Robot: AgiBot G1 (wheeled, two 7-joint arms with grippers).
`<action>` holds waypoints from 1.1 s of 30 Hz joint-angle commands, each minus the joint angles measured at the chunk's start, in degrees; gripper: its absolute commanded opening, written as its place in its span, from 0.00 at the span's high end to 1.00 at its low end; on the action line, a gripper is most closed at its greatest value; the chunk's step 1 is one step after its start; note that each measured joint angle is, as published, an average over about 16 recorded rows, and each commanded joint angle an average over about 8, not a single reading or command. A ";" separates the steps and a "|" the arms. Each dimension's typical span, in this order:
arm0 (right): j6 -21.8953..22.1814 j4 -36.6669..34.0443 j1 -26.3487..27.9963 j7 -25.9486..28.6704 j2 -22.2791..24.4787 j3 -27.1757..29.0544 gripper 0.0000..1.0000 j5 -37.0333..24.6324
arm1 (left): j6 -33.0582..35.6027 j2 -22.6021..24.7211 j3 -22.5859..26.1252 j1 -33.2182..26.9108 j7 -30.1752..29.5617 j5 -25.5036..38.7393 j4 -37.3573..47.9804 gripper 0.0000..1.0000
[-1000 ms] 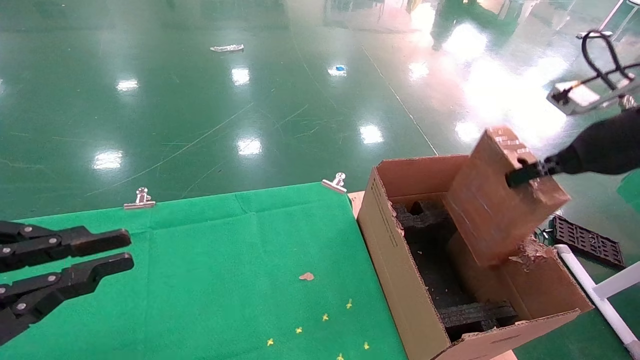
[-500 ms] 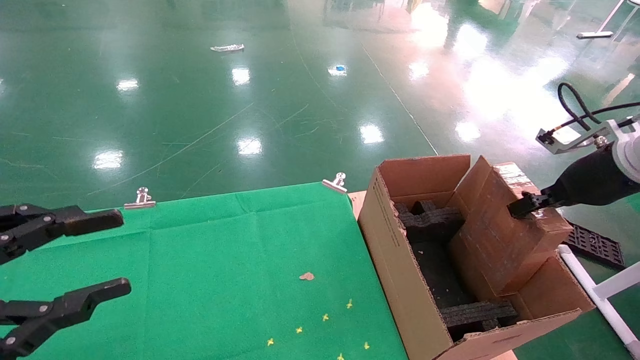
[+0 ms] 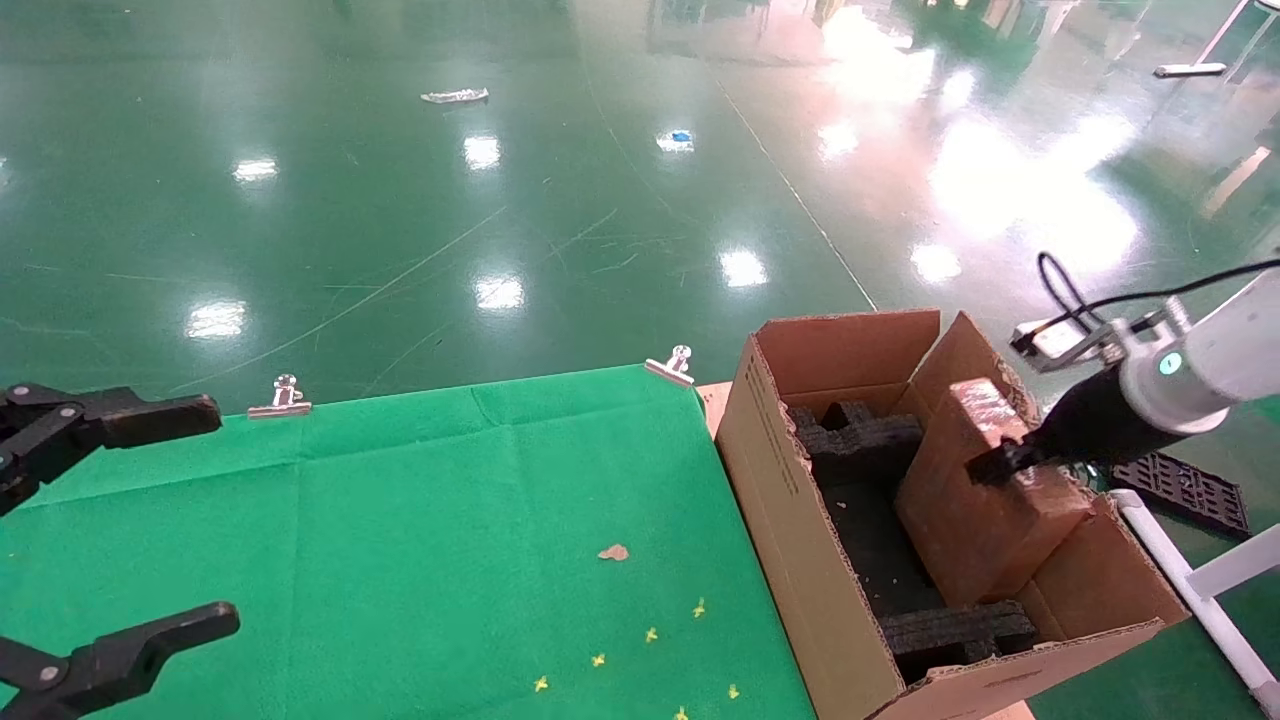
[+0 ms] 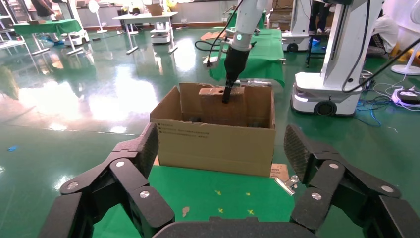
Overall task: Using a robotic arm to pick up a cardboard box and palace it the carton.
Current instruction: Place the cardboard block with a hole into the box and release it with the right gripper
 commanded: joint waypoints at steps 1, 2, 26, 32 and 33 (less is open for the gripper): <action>1.19 -1.35 -1.88 -0.59 -0.79 0.32 1.00 0.83 | 0.00 0.00 0.01 0.00 0.00 0.00 0.00 0.00; 1.80 -1.74 -2.79 -0.92 -1.07 0.51 1.00 1.25 | 0.00 0.00 0.01 0.00 0.01 -0.01 0.00 0.00; 3.15 -8.46 -8.36 -7.77 -3.84 2.32 0.00 4.80 | -0.04 -0.04 0.09 -0.02 0.05 -0.06 0.00 0.00; 2.37 -9.59 -7.92 -8.13 -4.36 2.14 0.00 4.51 | -0.05 -0.05 0.11 -0.02 0.06 -0.08 0.00 0.00; 2.26 -9.76 -7.87 -8.17 -4.44 2.11 0.00 4.47 | -0.05 -0.05 0.11 -0.03 0.06 -0.08 0.00 0.00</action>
